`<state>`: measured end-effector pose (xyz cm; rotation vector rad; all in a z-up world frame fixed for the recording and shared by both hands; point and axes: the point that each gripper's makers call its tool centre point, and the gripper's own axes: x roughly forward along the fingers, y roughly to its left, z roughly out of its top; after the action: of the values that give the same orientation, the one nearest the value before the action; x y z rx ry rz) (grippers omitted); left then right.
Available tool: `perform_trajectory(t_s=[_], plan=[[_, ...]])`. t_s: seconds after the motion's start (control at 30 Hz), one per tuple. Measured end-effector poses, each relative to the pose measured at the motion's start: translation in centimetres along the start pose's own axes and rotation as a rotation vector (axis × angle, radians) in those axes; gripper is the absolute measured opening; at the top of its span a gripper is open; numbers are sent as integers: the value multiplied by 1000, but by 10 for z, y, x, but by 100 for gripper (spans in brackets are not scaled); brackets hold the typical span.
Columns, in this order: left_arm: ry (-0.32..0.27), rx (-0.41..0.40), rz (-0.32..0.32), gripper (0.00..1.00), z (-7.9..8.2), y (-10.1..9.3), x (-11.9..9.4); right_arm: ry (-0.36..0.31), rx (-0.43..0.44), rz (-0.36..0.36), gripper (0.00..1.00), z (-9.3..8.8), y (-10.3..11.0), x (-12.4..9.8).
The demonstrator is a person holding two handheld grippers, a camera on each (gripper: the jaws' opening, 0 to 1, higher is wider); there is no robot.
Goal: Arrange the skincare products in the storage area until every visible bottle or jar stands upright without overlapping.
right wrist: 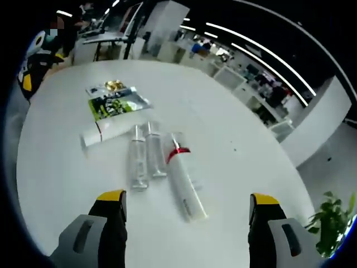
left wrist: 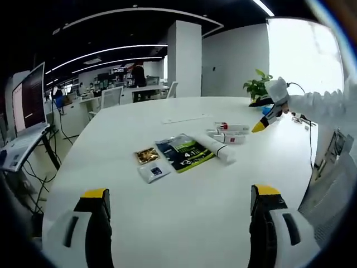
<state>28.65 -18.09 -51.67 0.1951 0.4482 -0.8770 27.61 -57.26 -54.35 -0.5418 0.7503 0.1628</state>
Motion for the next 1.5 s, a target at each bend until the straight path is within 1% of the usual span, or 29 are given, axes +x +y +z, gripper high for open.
perform_trajectory(t_s=[0.07, 0.13, 0.23, 0.27, 0.3, 0.4, 0.43, 0.47, 0.53, 0.67, 0.83, 0.9, 0.93, 1.03, 1.13, 1.2, 1.23, 1.3, 1.4, 1.5], plan=[[8, 2, 2, 99, -1, 0, 0, 22, -14, 14, 86, -3, 0, 4], [6, 3, 2, 99, 0, 0, 0, 33, -51, 30, 84, -5, -2, 10], [2, -3, 2, 99, 1, 0, 0, 62, -71, 56, 75, -9, -5, 18], [2, -5, 1, 99, 1, -1, 0, 74, -79, 67, 69, -11, -6, 20], [1, -6, -2, 99, 2, -2, 0, 91, -87, 81, 67, -14, -6, 23], [0, -8, -5, 99, 1, -1, 1, 109, -88, 89, 66, -16, -9, 30], [0, -9, -2, 99, 1, 0, 1, 113, -87, 94, 65, -17, -9, 31], [1, -12, 1, 99, 0, 2, 1, 116, -86, 104, 64, -19, -14, 37], [1, -16, 3, 99, 0, 2, 1, 131, -87, 121, 61, -21, -17, 42], [8, -13, 5, 99, -1, 2, 2, 158, -97, 153, 52, -23, -14, 46], [8, -15, 5, 99, -2, 3, 2, 182, -101, 183, 47, -23, -15, 50], [12, -14, 5, 99, -3, 4, 3, 198, -90, 213, 40, -24, -13, 52], [13, -14, 4, 99, -3, 4, 2, 202, -92, 223, 38, -24, -13, 53], [13, -15, 2, 99, -3, 4, 3, 227, -96, 236, 39, -27, -16, 57], [14, -15, 4, 99, -4, 5, 3, 235, -92, 266, 37, -26, -12, 60], [15, -15, 4, 99, -4, 6, 3, 246, -92, 286, 35, -24, -7, 61], [15, -15, 4, 98, -4, 5, 3, 251, -86, 295, 31, -24, -5, 61], [21, -11, 0, 98, -5, 4, 3, 260, -98, 294, 31, -24, -6, 64], [22, -9, 0, 98, -5, 5, 3, 270, -101, 314, 30, -24, -2, 65], [24, -12, 1, 98, -5, 5, 3, 305, -110, 338, 30, -27, -3, 68]])
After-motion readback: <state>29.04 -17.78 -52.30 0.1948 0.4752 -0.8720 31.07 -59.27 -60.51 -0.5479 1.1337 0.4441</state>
